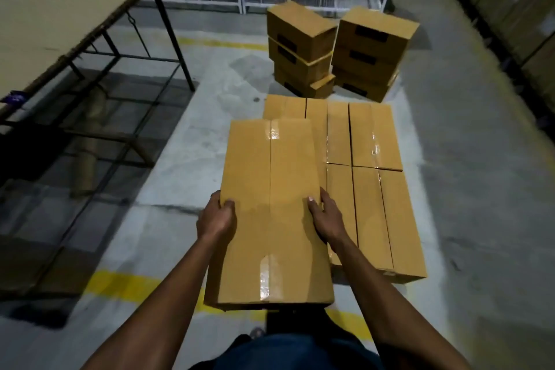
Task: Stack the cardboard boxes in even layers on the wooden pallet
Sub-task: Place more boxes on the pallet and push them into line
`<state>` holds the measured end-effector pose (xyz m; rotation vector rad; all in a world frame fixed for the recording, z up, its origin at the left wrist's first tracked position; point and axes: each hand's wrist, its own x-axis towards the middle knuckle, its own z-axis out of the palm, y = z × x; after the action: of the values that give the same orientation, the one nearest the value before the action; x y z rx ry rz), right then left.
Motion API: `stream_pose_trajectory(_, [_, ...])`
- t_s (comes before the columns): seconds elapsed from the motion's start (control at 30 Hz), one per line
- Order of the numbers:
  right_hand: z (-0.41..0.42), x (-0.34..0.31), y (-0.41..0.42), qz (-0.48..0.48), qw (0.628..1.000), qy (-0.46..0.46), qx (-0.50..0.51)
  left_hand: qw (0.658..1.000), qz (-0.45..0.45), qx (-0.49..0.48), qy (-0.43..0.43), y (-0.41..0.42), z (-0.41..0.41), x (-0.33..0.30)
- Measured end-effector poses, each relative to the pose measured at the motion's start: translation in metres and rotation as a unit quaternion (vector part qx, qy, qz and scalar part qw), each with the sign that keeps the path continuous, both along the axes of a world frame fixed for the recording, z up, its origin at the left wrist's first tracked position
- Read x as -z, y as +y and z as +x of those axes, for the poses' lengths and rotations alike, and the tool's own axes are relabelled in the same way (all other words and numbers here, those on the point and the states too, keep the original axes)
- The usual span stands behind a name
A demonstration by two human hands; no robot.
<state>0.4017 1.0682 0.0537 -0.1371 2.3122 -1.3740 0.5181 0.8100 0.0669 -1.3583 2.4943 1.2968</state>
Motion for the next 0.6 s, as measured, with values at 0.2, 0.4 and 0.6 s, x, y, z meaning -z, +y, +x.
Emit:
stream_pose_trajectory(0.2, [-0.025,0.020,-0.008,-0.002,1.000,-0.020,-0.011,0.999,0.002,-0.001,-0.037,-0.013,-0.031,0.024])
stream_pose_trajectory(0.4, [-0.060,0.063,-0.026,0.002,0.996,-0.079,-0.050,0.997,0.005,-0.009,-0.082,-0.047,-0.071,0.061])
stream_pose_trajectory(0.6, [-0.095,0.107,-0.042,0.013,0.994,-0.107,-0.025,0.994,0.022,0.001,-0.104,-0.074,-0.114,0.114])
